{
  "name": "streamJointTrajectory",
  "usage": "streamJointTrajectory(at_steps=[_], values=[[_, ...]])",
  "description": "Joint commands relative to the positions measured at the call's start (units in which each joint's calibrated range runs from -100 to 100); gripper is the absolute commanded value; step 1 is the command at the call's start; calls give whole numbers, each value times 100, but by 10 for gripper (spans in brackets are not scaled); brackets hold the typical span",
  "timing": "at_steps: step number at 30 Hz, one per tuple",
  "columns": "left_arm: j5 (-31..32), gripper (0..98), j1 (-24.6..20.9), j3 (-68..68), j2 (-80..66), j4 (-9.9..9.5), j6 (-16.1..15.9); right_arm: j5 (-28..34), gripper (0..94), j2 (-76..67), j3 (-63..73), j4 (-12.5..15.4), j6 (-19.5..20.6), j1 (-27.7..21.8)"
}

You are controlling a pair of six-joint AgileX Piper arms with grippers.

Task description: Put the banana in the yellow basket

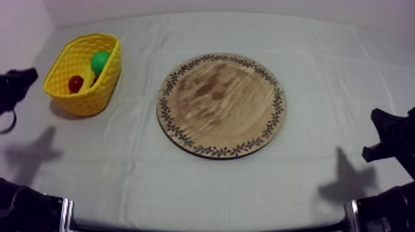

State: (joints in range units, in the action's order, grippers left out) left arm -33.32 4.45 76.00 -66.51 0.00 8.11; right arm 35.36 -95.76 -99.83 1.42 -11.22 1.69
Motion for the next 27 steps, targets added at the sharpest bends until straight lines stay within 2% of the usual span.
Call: streamJointTrajectory(at_steps=[1,3,7,11,14,21,27], values=[[76,12,6,1136,-1153,-13,30,5,2,0,-5,2,2,0],[27,6,-8,1463,-1586,-14,57,5,2,0,-5,2,2,0],[-509,1,-119,1817,-2361,-97,129,5,2,0,-5,2,2,0],[-798,0,-262,1967,-2973,-157,-157,5,2,0,-5,2,2,0],[-692,1,-301,2093,-3202,-185,-230,5,2,0,-5,2,2,0],[-402,1,-336,2253,-3314,-201,6,5,2,0,-5,2,2,0],[-99,1,-339,2352,-3322,-206,64,5,2,0,-5,2,0,0]])
